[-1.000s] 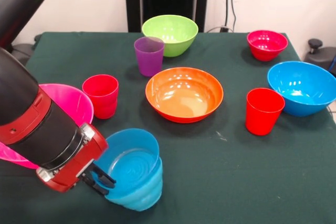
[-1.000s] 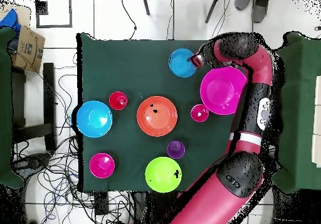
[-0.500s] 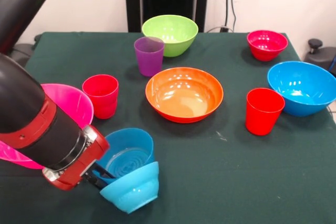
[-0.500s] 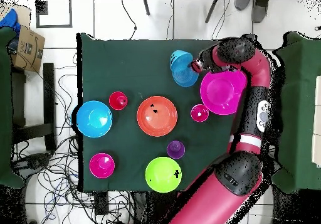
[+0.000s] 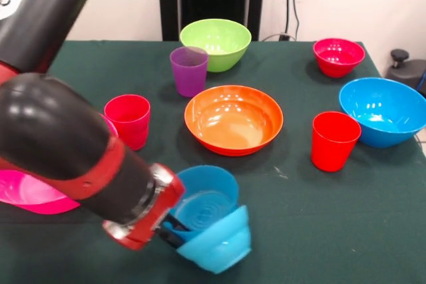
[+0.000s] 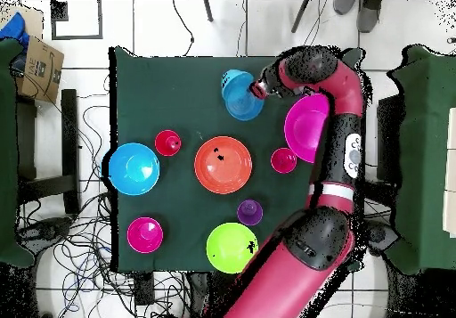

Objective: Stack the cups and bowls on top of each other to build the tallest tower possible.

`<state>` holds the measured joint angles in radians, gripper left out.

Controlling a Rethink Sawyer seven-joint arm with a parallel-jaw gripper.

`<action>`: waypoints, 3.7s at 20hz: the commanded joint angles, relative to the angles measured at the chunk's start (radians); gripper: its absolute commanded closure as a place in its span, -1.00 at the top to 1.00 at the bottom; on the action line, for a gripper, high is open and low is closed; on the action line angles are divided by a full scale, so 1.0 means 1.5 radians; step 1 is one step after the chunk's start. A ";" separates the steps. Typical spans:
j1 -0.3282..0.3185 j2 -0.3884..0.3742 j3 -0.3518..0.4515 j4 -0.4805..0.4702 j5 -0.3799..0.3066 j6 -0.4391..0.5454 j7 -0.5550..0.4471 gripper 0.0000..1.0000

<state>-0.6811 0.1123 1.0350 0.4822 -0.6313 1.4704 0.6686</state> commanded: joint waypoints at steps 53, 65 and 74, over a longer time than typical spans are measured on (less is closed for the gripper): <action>0.105 -0.023 0.240 -0.131 -0.299 0.106 0.152 -1.00; 0.111 -0.006 0.209 -0.113 -0.260 0.037 0.168 -1.00; 0.125 -0.002 0.167 -0.090 -0.226 -0.008 0.205 -1.00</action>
<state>-0.5357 0.0849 1.3949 0.2720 -0.9788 1.5212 0.7072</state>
